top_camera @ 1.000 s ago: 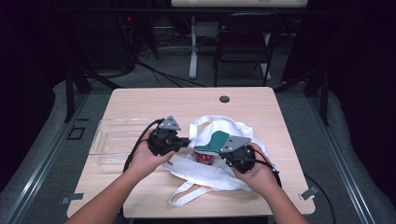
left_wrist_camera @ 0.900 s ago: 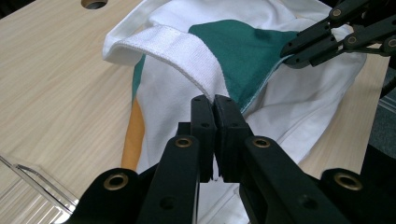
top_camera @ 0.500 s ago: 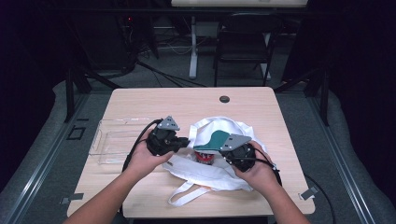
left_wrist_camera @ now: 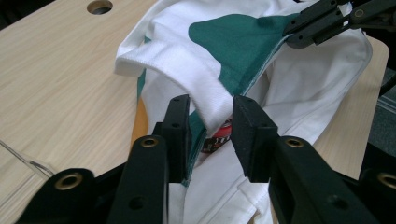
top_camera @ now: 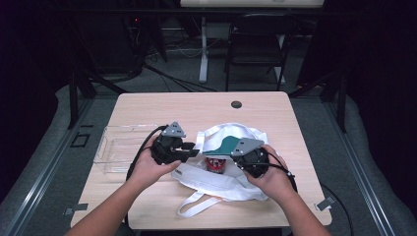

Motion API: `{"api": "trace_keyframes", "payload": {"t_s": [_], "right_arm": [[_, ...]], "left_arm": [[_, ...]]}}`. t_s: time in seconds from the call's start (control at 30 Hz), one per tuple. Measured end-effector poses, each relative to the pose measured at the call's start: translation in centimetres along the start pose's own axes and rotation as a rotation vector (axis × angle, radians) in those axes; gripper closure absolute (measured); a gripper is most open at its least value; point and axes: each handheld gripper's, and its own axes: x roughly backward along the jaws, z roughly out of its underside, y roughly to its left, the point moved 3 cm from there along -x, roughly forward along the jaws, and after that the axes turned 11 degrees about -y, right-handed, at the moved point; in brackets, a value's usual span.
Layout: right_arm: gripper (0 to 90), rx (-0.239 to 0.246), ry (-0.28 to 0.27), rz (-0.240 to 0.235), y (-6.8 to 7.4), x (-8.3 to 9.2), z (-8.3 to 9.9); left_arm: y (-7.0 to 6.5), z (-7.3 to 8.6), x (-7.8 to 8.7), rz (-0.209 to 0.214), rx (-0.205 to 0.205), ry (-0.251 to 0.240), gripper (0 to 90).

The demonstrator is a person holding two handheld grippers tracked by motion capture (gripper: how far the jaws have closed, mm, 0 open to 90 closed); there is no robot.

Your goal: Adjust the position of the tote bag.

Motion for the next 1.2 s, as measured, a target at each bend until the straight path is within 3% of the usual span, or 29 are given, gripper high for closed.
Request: {"api": "trace_keyframes", "payload": {"t_s": [0.4,0.77,1.2], "right_arm": [[88.5,-0.002,-0.005,0.02,-0.7,0.0,-0.7],[88.6,-0.004,-0.016,0.033,-1.2,-0.2,-1.6],[88.6,-0.02,-0.024,0.051,-1.6,-0.5,-2.4]], "left_arm": [[-0.1,-0.4,0.8,-0.017,-0.029,-0.012,58.5],[-0.6,-1.3,-0.5,-0.006,-0.065,0.005,52.6],[-0.7,-1.9,-1.9,-0.003,-0.083,0.022,52.8]]}}
